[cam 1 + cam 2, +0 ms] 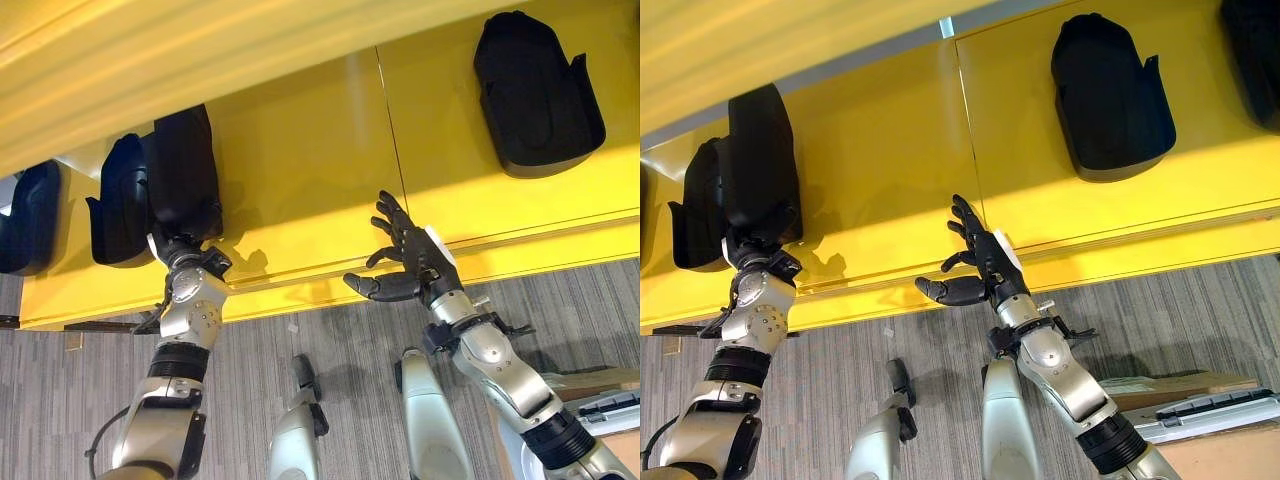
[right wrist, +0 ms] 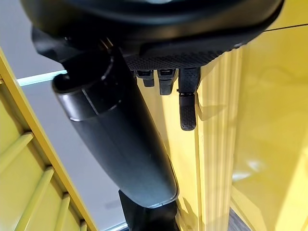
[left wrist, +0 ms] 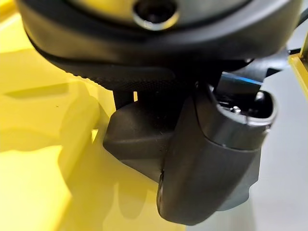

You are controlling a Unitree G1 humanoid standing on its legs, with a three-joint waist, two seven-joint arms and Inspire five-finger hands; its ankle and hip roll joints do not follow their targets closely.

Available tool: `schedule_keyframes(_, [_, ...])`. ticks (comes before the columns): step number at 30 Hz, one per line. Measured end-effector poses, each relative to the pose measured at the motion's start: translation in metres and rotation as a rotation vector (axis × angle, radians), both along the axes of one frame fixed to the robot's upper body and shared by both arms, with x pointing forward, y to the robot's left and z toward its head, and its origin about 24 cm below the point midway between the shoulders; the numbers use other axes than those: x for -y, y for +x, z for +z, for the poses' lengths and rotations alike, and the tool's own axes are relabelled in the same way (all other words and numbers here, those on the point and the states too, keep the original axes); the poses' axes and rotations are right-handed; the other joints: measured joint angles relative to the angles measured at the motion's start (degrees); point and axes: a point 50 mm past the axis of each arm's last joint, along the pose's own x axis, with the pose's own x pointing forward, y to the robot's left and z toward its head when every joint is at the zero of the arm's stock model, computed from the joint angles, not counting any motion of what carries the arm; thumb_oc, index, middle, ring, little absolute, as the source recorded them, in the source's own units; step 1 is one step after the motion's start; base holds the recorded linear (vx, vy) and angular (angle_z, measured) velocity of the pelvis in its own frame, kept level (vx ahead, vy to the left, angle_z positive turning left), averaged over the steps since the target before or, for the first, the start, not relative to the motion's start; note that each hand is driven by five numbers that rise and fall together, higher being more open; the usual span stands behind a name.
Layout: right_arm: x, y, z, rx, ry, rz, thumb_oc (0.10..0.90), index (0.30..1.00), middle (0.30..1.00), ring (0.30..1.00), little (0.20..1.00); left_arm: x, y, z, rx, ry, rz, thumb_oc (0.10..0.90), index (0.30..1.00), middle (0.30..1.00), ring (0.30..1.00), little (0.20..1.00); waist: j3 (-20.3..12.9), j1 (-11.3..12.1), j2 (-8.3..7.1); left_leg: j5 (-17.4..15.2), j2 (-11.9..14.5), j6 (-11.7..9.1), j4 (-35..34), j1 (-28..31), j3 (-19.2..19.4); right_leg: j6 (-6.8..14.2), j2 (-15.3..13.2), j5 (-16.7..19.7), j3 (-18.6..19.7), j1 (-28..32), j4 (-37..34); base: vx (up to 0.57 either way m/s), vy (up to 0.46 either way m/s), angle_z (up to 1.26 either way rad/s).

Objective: Move parts from the plastic box to the shelf.

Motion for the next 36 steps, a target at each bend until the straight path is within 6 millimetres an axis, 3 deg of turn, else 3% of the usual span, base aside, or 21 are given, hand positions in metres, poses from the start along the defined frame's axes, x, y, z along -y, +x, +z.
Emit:
schedule_keyframes(4, [-0.001, 0.0, 0.001, 0.0, -0.012, 0.019, 0.9, 1.0, 1.0, 1.0, 1.0, -0.006, 0.005, 0.007, -0.022, 0.005, 0.043, 0.4, 0.3, 0.3, 0.3, 0.3, 0.07, -0.34, -0.42, 0.04, 0.0, -0.06, 0.04, 0.04, 0.07, 0.09, 0.24, -0.02, 0.1, -0.07, 0.11, 0.0, 0.0, 0.0])
schedule_keyframes(10, [-0.009, -0.001, 0.002, -0.002, -0.02, 0.062, 0.9, 1.0, 1.0, 1.0, 1.0, -0.029, 0.014, 0.031, -0.06, 0.019, 0.144, 0.4, 0.3, 0.3, 0.3, 0.3, 0.31, -1.76, -2.52, 0.3, 0.32, -0.47, -0.04, 0.0, 0.33, 0.55, 0.74, 0.05, 0.25, -0.35, 0.18, -0.02, -0.016, -0.03])
schedule_keyframes(13, [-0.011, -0.002, 0.003, 0.003, -0.016, 0.068, 0.9, 1.0, 1.0, 1.0, 1.0, -0.03, 0.014, 0.035, -0.049, 0.025, 0.156, 0.4, 0.3, 0.3, 0.3, 0.3, 0.54, -1.69, -2.89, 0.84, 0.54, -1.27, -0.3, -0.02, 0.24, 0.57, 1.06, 0.06, 0.28, -0.58, 0.22, -0.02, -0.022, -0.05])
schedule_keyframes(28, [-0.01, -0.004, 0.005, 0.01, -0.009, 0.067, 0.9, 1.0, 1.0, 1.0, 1.0, -0.031, 0.016, 0.042, -0.048, 0.088, 0.154, 0.4, 0.3, 0.3, 0.3, 0.3, 1.01, -1.68, -3.68, 0.93, 0.73, -1.36, -0.42, 0.13, 0.29, 0.67, 1.1, 0.11, 0.03, -0.09, -0.29, 0.0, -0.001, 0.0])
schedule_keyframes(30, [-0.01, -0.004, 0.005, 0.009, -0.009, 0.067, 0.9, 1.0, 1.0, 1.0, 1.0, -0.031, 0.016, 0.042, -0.051, 0.09, 0.151, 0.655, 0.657, 0.657, 0.657, 0.657, 1.02, -1.68, -3.69, 0.93, 0.75, -1.35, -0.41, 0.15, 0.29, 0.67, 1.12, 0.11, -0.01, -0.01, -0.37, 0.0, 0.0, 0.0])
schedule_keyframes(31, [-0.01, -0.004, 0.005, 0.009, -0.008, 0.066, 0.9, 1.0, 1.0, 1.0, 1.0, -0.03, 0.016, 0.042, -0.052, 0.093, 0.148, 0.729, 0.761, 0.761, 0.761, 0.761, 1.02, -1.68, -3.69, 0.93, 0.76, -1.36, -0.41, 0.15, 0.29, 0.68, 1.11, 0.12, -0.01, 0.01, -0.4, 0.0, 0.0, 0.0])
schedule_keyframes(32, [-0.01, -0.004, 0.005, 0.008, -0.008, 0.065, 0.9, 1.0, 1.0, 1.0, 1.0, -0.03, 0.016, 0.042, -0.055, 0.101, 0.142, 0.9, 1.0, 1.0, 1.0, 1.0, 1.02, -1.67, -3.69, 0.93, 0.76, -1.36, -0.41, 0.16, 0.29, 0.69, 1.1, 0.13, -0.01, 0.05, -0.44, 0.0, 0.0, 0.0])
schedule_keyframes(36, [-0.009, -0.004, 0.004, 0.007, -0.007, 0.061, 0.9, 1.0, 1.0, 1.0, 1.0, -0.028, 0.017, 0.04, -0.073, 0.141, 0.124, 0.9, 1.0, 1.0, 1.0, 1.0, 1.02, -1.58, -3.69, 0.93, 0.75, -1.36, -0.41, 0.17, 0.31, 0.74, 1.09, 0.15, -0.01, 0.13, -0.54, 0.0, 0.0, 0.0])
